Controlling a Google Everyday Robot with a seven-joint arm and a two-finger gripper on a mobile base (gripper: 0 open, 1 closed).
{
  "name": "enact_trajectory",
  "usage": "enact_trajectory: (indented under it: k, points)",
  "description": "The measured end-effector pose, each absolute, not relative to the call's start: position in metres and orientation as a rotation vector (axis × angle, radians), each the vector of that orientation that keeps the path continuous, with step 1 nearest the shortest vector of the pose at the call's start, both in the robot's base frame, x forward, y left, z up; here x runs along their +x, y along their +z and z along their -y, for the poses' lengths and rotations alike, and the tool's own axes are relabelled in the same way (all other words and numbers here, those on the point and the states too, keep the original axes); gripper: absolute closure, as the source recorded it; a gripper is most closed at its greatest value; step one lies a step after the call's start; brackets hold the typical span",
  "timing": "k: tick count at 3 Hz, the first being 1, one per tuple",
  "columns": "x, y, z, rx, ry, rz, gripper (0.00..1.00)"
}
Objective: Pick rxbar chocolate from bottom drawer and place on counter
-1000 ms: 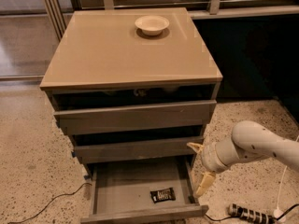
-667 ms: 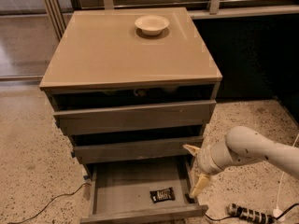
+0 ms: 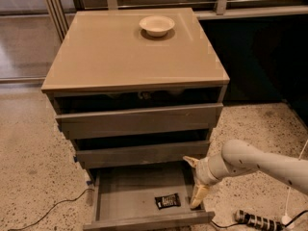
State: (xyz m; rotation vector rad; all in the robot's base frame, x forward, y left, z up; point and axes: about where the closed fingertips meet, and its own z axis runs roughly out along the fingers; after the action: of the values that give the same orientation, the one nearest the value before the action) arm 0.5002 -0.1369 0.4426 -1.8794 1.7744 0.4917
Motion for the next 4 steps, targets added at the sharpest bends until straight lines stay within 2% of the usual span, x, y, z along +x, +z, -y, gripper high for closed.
enact_trajectory:
  k: [1, 4]
  points:
    - [0.502, 0.399, 0.126, -1.941, 0.555, -1.79, 0.0]
    - [0.502, 0.351, 0.115, -1.933, 0.622, -1.774, 0.0]
